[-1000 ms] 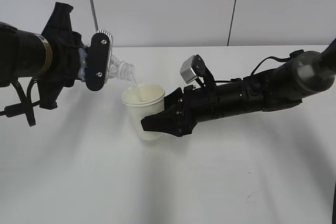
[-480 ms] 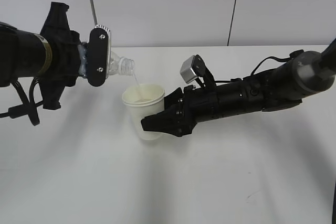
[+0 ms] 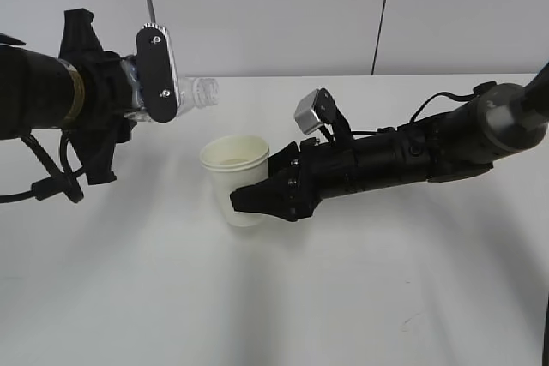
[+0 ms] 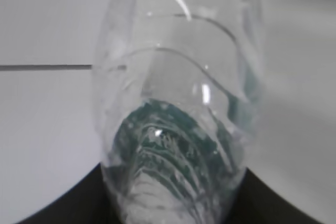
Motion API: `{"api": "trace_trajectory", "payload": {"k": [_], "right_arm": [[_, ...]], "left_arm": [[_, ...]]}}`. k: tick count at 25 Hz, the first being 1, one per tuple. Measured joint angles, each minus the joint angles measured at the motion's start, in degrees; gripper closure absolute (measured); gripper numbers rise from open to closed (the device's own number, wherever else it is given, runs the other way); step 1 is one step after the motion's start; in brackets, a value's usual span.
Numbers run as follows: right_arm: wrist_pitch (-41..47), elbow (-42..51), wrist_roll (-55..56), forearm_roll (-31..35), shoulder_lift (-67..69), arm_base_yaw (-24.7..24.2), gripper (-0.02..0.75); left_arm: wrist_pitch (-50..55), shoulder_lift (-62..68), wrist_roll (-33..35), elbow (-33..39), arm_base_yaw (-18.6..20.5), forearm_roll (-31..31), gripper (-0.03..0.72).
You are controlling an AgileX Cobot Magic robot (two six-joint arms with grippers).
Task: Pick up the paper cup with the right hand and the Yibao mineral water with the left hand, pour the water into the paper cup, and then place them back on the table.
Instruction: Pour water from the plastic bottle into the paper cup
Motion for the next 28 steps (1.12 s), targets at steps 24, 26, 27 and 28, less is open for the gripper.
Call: {"api": "trace_trajectory", "payload": {"k": [24, 26, 27, 28], "right_arm": [[4.77, 0.0, 0.23, 1.93, 0.0, 0.0, 0.205], [4.98, 0.0, 0.64, 2.17, 0.0, 0.0, 0.205], [4.98, 0.0, 0.93, 2.15, 0.0, 0.0, 0.205], [4.98, 0.0, 1.16, 2.21, 0.0, 0.0, 0.205]], "left_arm": [[-9.68, 0.7, -5.3, -0.04, 0.0, -28.41, 0.367], [-9.84, 1.14, -5.61, -0.04, 0.0, -29.35, 0.367], [-9.89, 1.2, -5.63, -0.04, 0.0, -29.75, 0.367], [-10.03, 1.2, -5.88, -0.04, 0.1, -29.97, 0.367]]}}
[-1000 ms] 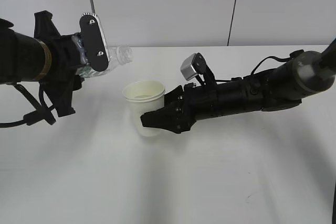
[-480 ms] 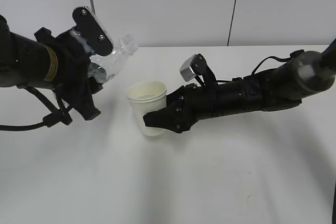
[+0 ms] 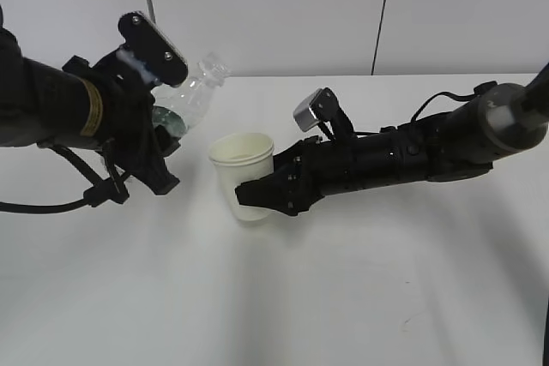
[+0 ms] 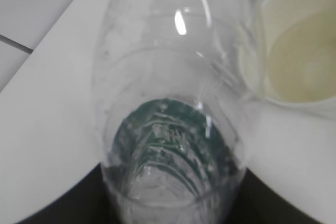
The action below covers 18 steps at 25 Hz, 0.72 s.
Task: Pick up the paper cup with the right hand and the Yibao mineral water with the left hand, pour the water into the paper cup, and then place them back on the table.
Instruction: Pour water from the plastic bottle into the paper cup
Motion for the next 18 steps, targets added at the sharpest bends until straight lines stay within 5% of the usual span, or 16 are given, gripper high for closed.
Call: {"api": "trace_trajectory", "payload": {"k": [18], "right_arm": [[1.24, 0.0, -1.22, 7.27, 0.0, -2.6, 0.205]], "left_arm": [[-8.49, 0.0, -7.88, 0.0, 6.99, -4.66, 0.368]]}}
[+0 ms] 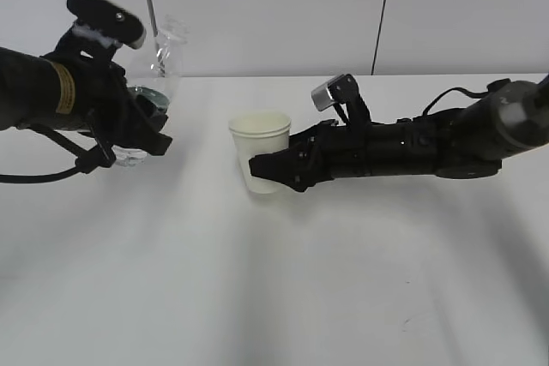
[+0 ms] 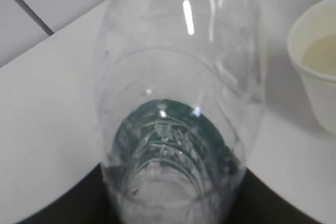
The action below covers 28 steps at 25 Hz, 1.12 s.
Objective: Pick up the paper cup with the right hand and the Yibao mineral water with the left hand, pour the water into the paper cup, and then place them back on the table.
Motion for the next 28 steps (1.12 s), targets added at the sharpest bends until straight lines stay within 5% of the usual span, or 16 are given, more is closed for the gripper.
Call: {"api": "trace_trajectory", "payload": {"k": [13, 28], "right_arm": [[2.85, 0.0, -4.65, 5.32, 0.0, -3.4, 0.206], [4.42, 0.0, -15.63, 20.24, 0.0, -6.04, 0.206]], "left_arm": [[-15.5, 4.26, -0.17, 0.0, 5.86, -6.49, 0.368], [-30.71, 12.31, -0.22, -0.07, 12.87, -8.34, 0.37]]}}
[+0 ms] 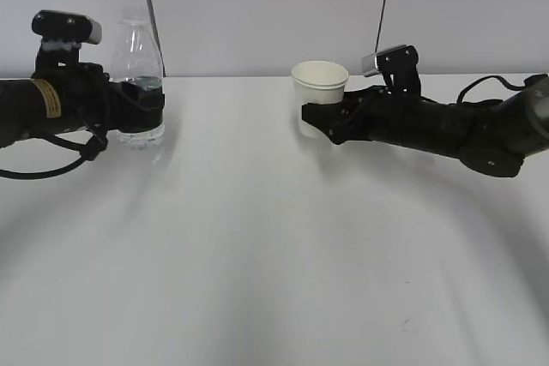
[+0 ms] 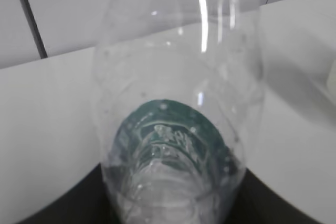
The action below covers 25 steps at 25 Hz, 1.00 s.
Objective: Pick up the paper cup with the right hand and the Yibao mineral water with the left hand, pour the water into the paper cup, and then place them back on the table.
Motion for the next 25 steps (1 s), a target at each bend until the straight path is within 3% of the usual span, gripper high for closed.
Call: {"api": "trace_trajectory", "payload": {"k": [12, 25], "right_arm": [[0.45, 3.39, -10.7, 15.33, 0.0, 0.0, 0.206], [-0.64, 4.05, -14.86, 22.27, 2.96, 0.0, 0.205]], "left_arm": [[-11.51, 3.8, 0.05, 0.0, 3.25, -0.72, 0.37], [-19.05, 9.54, 5.4, -0.03, 3.82, -6.91, 0.37]]}}
